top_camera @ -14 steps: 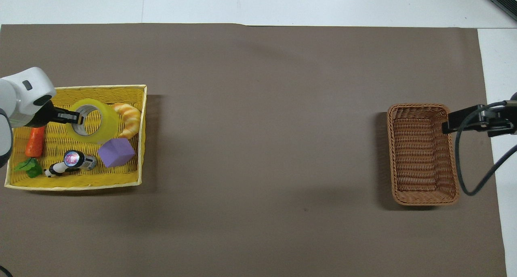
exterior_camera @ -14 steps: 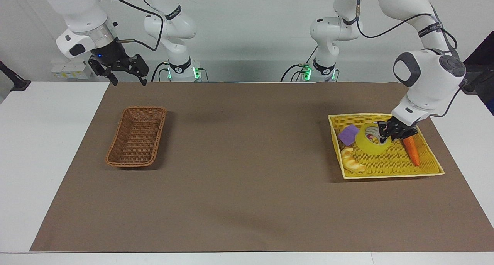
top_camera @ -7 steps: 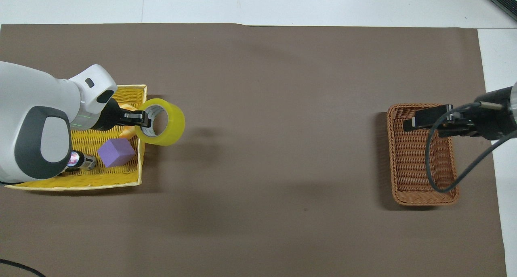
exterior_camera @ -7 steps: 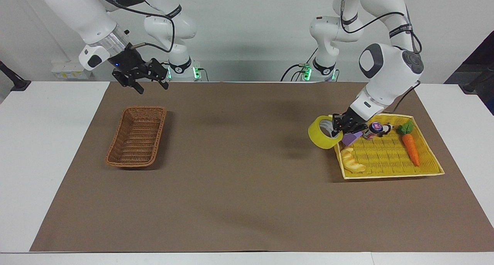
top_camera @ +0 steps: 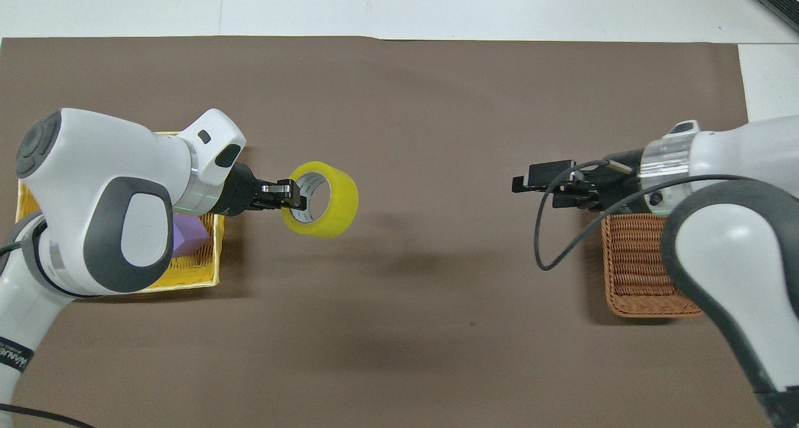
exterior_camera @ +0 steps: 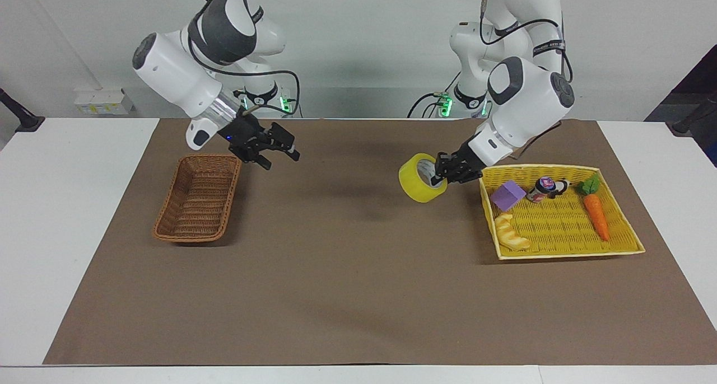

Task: Move tape to another basket
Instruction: 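Carry the tape toward the right gripper and let the right gripper grasp it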

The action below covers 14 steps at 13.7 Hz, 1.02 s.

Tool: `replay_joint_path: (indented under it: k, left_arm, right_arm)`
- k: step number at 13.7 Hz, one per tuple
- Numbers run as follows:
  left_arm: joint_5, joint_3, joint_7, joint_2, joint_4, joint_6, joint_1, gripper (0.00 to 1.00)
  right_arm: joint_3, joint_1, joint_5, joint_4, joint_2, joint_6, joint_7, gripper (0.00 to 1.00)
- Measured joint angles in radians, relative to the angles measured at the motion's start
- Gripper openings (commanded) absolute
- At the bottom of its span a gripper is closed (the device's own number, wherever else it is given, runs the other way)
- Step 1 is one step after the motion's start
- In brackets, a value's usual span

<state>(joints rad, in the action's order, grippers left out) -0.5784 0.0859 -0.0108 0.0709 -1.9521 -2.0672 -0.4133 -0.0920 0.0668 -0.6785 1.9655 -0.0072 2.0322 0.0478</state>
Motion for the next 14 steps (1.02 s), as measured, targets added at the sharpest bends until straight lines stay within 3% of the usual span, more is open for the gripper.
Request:
replay_joint_path:
  k: [7, 11, 14]
  left_arm:
    - [-0.005, -0.002, -0.120, -0.011, -0.005, 0.000, -0.067, 0.00]
    - [-0.006, -0.001, -0.132, -0.012, -0.005, 0.000, -0.080, 0.00]
    - [-0.006, -0.001, -0.135, -0.012, -0.005, 0.000, -0.081, 0.00]
  right_arm:
    - [-0.004, 0.269, -0.214, 0.091, 0.025, 0.307, 0.000, 1.00]
    - [-0.004, 0.357, -0.336, 0.115, 0.025, 0.390, -0.001, 1.00]
    - [-0.002, 0.364, -0.370, 0.116, 0.025, 0.393, -0.001, 1.00]
